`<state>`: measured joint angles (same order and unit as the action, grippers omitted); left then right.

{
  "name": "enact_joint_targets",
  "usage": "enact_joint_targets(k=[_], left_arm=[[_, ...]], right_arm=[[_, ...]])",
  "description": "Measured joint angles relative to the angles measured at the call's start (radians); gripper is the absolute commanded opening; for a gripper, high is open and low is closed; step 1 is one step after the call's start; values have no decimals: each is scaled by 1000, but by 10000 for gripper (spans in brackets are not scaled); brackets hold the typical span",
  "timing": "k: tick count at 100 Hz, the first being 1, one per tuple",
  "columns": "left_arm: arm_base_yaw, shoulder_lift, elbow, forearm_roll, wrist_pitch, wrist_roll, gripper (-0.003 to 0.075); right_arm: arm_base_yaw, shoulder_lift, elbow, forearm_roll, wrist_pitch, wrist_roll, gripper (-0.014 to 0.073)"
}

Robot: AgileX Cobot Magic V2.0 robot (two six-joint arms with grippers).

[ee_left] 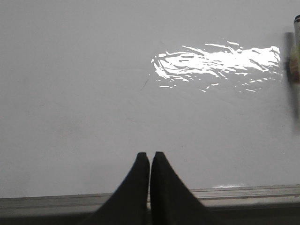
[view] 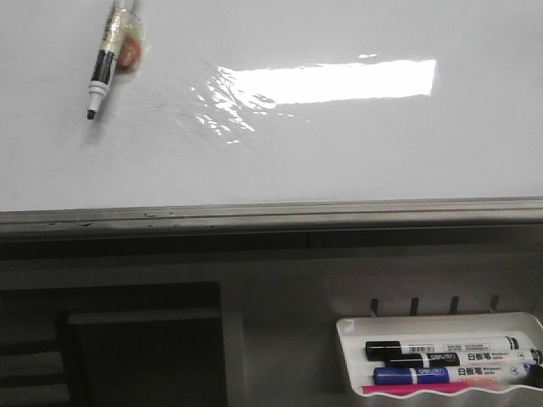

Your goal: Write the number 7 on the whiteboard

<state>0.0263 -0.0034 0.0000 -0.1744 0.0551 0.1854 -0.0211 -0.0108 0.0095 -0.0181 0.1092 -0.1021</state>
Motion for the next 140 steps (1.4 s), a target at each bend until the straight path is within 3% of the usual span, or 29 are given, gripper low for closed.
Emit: enact_joint_targets(k=[117,140], left_arm=[[0,0,0,-6,0,0,-20],[0,0,0,-80,0,0,-20]], right_arm=[[0,0,0,0,-8,0,-53],[0,0,0,102,-19,0,-53]])
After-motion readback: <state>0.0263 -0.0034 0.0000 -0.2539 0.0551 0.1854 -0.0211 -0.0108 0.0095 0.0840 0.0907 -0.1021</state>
